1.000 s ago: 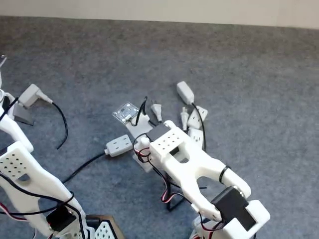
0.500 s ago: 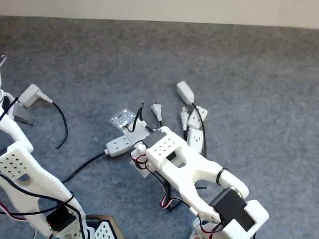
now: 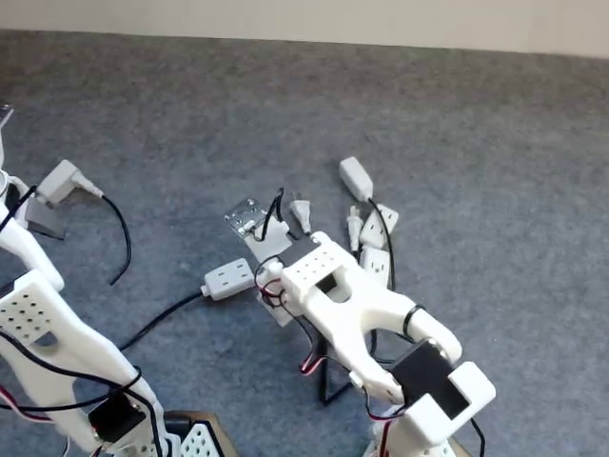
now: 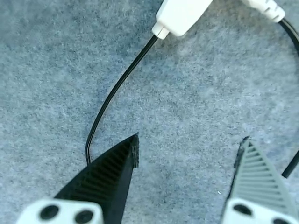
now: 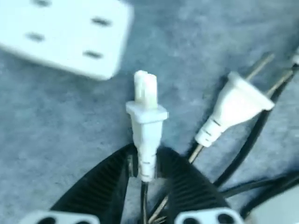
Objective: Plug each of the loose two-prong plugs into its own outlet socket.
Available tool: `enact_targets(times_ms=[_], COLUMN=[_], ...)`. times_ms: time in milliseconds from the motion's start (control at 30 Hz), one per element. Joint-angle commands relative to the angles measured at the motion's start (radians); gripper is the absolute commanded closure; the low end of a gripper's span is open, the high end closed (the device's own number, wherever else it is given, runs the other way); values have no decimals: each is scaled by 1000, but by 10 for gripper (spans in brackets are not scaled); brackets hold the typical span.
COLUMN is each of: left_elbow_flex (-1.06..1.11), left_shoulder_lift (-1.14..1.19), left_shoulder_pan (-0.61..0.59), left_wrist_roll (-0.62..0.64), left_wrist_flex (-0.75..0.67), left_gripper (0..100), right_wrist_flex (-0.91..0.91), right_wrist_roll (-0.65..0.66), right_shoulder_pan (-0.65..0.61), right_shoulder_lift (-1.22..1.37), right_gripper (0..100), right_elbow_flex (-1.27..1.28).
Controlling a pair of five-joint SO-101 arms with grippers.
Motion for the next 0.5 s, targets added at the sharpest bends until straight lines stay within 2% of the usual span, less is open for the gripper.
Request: enact_targets(times_ms=[0, 467], left_elbow_flex=[-35, -35], left_shoulder_lift=[-4, -4], left_shoulder_pan=[13, 15], left_wrist_roll=[8, 8], left_wrist_flex=[3, 2], left_gripper=[671, 671], right_wrist_flex=[-15, -13], right_wrist_roll=[14, 14], right_shoulder_pan=[-10, -12], right_shoulder_lift=[-4, -16], right_gripper=[961, 869], right_elbow_flex=[-53, -59])
